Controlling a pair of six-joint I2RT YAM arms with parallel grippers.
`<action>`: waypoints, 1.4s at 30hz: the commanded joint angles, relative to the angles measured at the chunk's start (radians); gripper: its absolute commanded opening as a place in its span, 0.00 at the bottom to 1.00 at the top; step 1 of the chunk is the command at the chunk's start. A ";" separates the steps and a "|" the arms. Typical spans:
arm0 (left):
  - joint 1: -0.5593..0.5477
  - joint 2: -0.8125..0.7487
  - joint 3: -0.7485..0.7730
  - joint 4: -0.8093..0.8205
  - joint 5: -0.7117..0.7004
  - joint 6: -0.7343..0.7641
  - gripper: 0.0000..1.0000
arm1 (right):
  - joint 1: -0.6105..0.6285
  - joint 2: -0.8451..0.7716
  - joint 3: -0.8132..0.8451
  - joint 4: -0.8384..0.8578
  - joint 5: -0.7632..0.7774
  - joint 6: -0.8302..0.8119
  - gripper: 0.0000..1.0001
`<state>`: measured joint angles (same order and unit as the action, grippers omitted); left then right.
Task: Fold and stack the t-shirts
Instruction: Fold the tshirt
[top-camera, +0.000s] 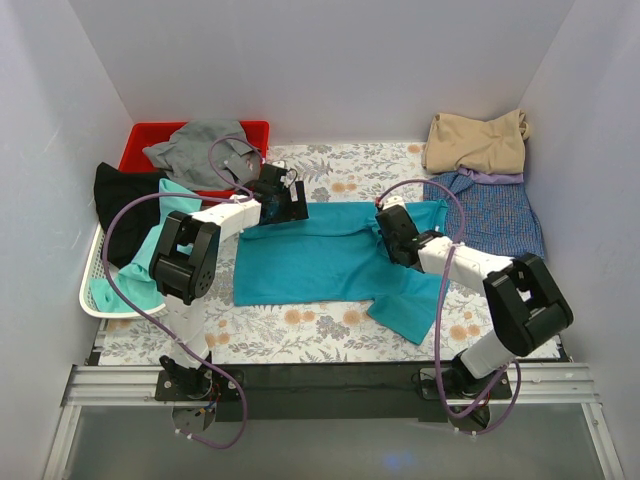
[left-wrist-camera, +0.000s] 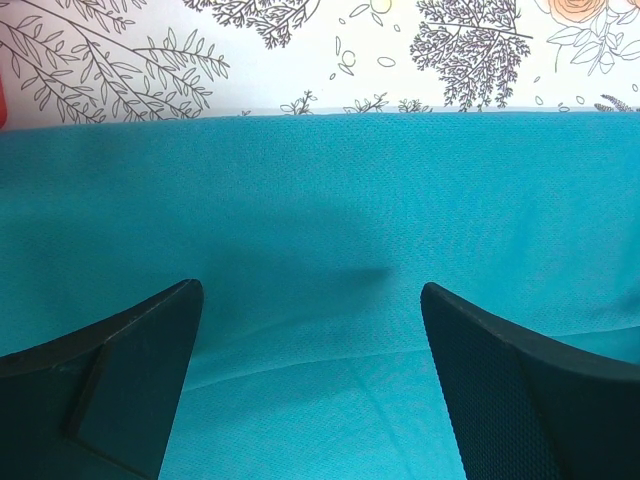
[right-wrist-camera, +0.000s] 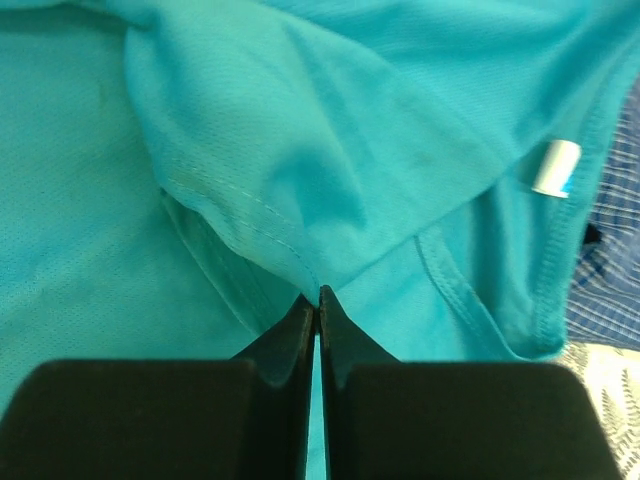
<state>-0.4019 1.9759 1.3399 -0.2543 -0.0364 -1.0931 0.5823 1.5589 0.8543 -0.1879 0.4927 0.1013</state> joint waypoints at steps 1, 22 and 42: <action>0.002 -0.006 0.022 0.012 0.000 0.009 0.90 | -0.007 -0.077 0.003 -0.044 0.067 -0.005 0.06; 0.005 -0.003 0.038 -0.017 -0.030 0.036 0.90 | -0.006 -0.200 0.084 -0.171 -0.003 0.049 0.30; 0.005 -0.011 0.038 -0.030 -0.031 0.044 0.90 | 0.005 0.059 0.177 0.050 -0.095 0.026 0.29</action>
<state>-0.4019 1.9759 1.3510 -0.2718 -0.0448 -1.0672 0.5873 1.5932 0.9894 -0.1978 0.3588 0.1432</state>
